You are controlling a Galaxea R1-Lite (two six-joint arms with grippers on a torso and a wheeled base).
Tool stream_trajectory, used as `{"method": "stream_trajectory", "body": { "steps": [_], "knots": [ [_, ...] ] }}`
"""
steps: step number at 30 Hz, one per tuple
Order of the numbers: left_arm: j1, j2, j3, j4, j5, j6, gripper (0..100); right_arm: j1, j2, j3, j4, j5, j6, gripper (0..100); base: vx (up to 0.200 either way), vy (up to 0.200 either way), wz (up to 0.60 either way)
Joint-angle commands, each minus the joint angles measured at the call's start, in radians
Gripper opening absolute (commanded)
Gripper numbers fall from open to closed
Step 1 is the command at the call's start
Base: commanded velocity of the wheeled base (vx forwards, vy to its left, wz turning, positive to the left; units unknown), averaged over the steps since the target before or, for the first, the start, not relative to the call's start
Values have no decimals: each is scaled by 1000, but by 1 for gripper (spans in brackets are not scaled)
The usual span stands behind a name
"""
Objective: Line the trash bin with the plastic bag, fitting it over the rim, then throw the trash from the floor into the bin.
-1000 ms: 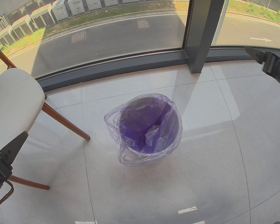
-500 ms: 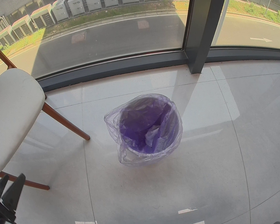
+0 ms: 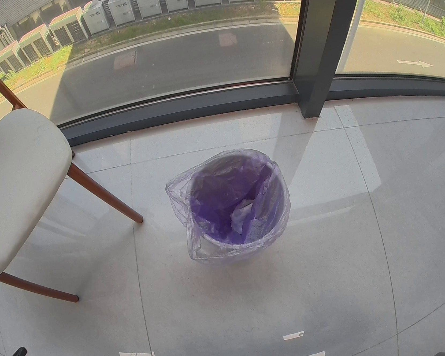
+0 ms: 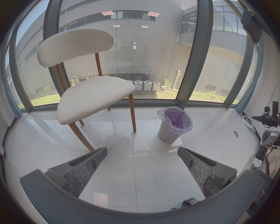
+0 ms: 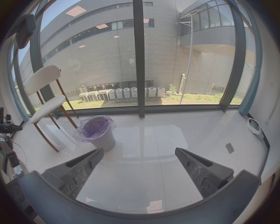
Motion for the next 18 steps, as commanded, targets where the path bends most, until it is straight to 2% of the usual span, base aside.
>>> {"method": "stream_trajectory", "body": {
  "steps": [1,3,5,10,14,17,18],
  "knots": [
    [13,-60,32,-25,20,8,100,-21,-105,42,21,10,-15,100,0,0,0],
    [13,-60,32,-25,20,7,100,1,-120,43,20,21,-22,100,0,0,0],
    [7,-61,32,-27,20,-2,100,-21,-143,43,18,30,-13,100,0,0,0],
    [5,-61,32,-28,23,-10,100,-25,-158,43,15,-10,-1,100,0,0,0],
    [8,-61,32,-28,23,-10,100,-24,-158,43,17,-10,-1,100,0,0,0],
    [117,-142,32,-28,28,-4,100,-24,-158,43,17,-10,-1,100,0,0,0],
    [109,-149,32,-27,28,1,100,-24,-158,43,17,-8,-2,100,0,0,0]
  ]
}}
